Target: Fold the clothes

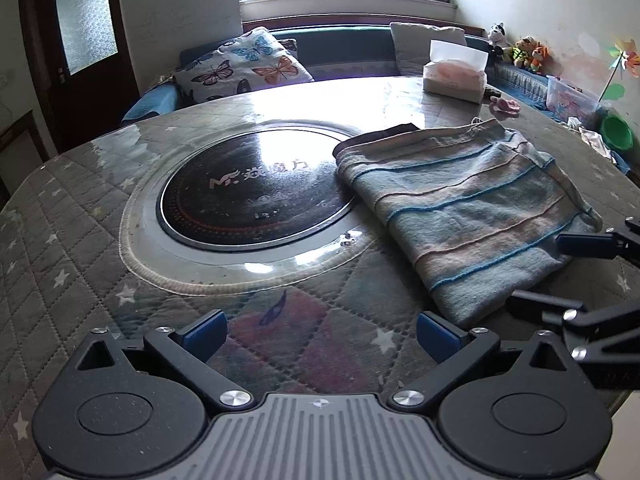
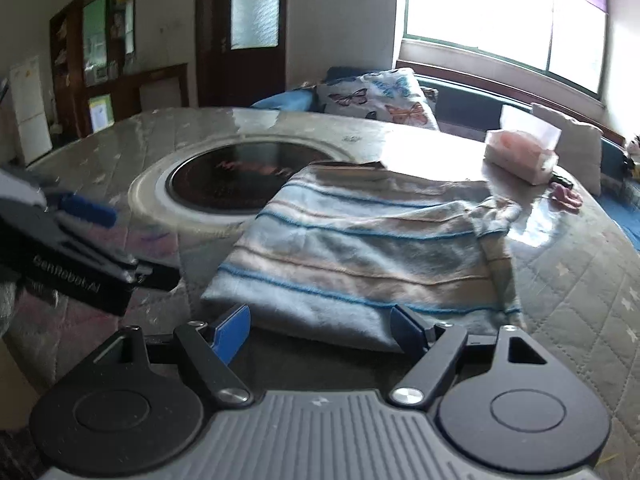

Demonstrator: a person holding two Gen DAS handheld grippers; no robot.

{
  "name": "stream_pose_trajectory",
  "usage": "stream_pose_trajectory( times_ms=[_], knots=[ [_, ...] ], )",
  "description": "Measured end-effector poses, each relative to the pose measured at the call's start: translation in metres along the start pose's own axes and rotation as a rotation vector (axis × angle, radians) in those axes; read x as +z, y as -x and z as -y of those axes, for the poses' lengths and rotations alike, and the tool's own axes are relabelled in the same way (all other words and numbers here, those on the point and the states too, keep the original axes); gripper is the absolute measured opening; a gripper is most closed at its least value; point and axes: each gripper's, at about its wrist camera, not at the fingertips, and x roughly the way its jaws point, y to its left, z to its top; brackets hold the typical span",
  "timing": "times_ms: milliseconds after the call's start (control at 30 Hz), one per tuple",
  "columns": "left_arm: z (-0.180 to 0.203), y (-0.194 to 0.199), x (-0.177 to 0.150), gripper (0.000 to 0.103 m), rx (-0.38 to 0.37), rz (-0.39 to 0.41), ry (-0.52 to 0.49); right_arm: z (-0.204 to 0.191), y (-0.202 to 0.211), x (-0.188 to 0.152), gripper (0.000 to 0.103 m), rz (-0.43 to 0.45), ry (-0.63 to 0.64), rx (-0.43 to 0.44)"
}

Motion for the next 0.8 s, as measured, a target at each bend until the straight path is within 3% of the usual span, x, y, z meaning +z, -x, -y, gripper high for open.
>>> stream_pose_trajectory(
  times_ms=[167, 567, 800],
  knots=[
    [0.002, 0.002, -0.004, 0.103, -0.005, -0.007, -0.004, 0.001, -0.001, -0.006, 0.081, -0.026, -0.008, 0.0],
    [0.02, 0.006, -0.01, 0.103, -0.008, -0.025, -0.043, 0.006, 0.019, -0.016, 0.098, -0.027, -0.106, -0.041],
    [0.028, 0.009, -0.015, 0.103, -0.015, -0.029, -0.064, 0.006, 0.024, -0.025, 0.1, -0.049, -0.123, -0.083]
  ],
)
